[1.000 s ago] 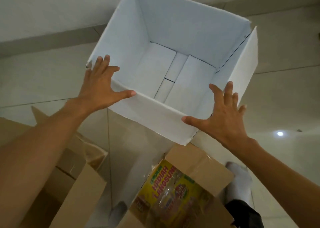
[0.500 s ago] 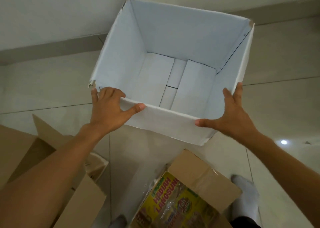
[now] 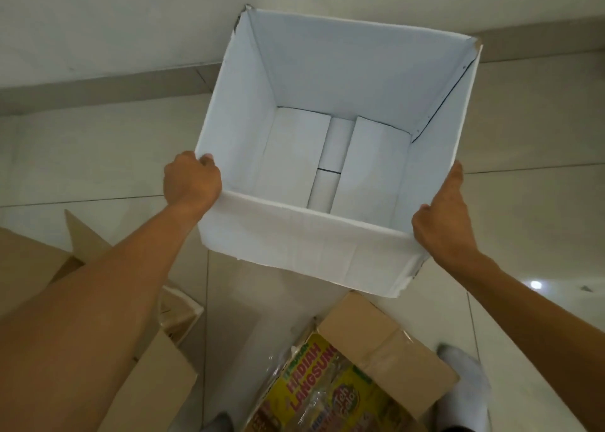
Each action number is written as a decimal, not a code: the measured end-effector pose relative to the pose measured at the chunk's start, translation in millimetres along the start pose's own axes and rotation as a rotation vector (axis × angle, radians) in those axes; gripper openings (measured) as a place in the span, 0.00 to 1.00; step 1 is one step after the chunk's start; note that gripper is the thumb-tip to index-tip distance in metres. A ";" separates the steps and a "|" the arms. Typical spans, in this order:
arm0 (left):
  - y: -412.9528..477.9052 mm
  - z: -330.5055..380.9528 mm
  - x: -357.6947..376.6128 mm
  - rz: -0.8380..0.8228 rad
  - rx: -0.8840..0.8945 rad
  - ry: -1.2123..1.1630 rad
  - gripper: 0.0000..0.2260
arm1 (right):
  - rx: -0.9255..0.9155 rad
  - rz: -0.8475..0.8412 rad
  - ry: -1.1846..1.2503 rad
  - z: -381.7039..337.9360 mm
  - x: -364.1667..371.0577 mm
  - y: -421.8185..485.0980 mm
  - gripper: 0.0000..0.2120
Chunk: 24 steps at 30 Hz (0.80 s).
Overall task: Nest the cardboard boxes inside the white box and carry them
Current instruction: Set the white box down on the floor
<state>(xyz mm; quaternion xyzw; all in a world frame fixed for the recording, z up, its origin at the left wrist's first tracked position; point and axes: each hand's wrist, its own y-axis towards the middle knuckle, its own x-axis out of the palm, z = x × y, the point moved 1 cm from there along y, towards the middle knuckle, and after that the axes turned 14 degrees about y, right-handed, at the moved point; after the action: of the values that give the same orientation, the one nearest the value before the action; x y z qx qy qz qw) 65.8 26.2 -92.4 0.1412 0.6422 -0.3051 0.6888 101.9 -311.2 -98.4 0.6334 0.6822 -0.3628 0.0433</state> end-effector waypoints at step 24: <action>-10.6 -1.1 6.3 -0.066 0.012 -0.004 0.12 | -0.098 -0.067 -0.103 -43.0 -27.8 72.7 0.38</action>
<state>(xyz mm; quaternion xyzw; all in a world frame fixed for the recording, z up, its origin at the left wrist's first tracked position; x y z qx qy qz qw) 58.5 17.1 -96.6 0.1235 0.6434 -0.3319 0.6787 189.7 -315.4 -84.4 0.5880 0.7167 -0.3622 0.0972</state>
